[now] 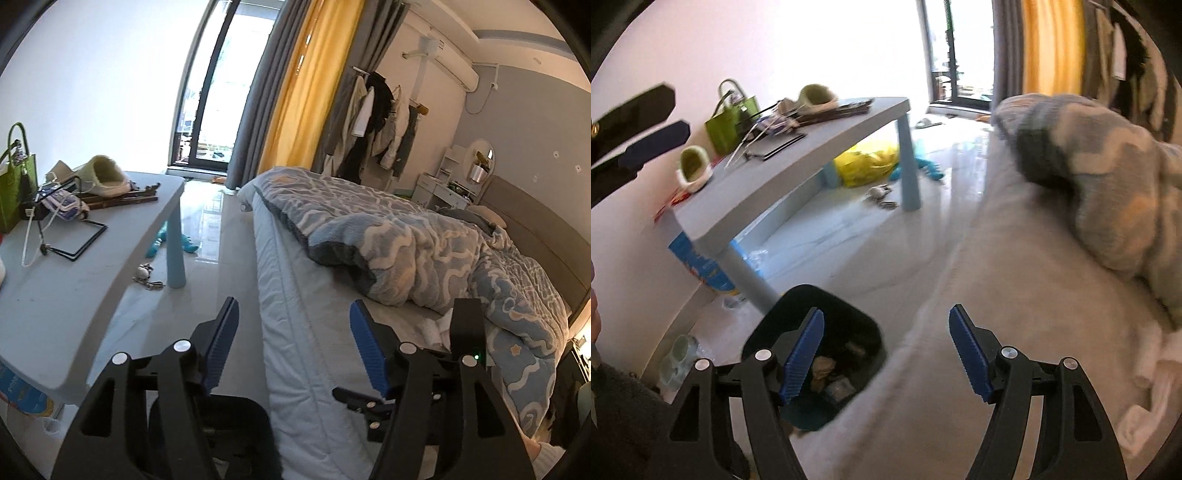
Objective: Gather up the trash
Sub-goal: 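Move both open tools over the bed toward the white sock and bubble wrap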
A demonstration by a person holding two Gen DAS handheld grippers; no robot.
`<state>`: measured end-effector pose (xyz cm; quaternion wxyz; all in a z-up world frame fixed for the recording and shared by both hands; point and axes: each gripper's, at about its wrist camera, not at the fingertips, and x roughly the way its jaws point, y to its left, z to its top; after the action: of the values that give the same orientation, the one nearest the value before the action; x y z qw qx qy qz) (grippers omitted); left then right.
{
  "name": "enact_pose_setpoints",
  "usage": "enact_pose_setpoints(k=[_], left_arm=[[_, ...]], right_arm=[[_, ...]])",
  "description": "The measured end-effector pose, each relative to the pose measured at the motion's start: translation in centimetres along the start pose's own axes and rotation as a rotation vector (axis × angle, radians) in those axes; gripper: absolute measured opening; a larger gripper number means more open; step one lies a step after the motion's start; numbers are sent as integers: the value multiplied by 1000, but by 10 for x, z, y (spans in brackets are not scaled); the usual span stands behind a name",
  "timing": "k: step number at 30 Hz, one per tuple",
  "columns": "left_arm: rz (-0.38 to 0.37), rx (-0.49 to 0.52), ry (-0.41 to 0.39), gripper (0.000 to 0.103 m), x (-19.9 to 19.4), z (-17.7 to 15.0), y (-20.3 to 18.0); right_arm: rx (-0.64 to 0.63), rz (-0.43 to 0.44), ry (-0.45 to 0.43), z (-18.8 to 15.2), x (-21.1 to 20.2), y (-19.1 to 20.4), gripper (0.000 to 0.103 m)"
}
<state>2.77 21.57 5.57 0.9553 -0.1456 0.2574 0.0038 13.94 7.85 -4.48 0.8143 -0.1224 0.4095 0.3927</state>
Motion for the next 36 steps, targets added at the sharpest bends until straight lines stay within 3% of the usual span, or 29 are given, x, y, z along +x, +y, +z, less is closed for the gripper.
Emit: enact_pose_setpoints(k=[26,36], left_arm=[[-84,75,77,77,66,-13,-99],[-95,86,105,78,90,-15,-119]], right_arm=[[229,-259,-140,-41,-96,-159,78],[348,-356,-132,-57,-109,-215,78]])
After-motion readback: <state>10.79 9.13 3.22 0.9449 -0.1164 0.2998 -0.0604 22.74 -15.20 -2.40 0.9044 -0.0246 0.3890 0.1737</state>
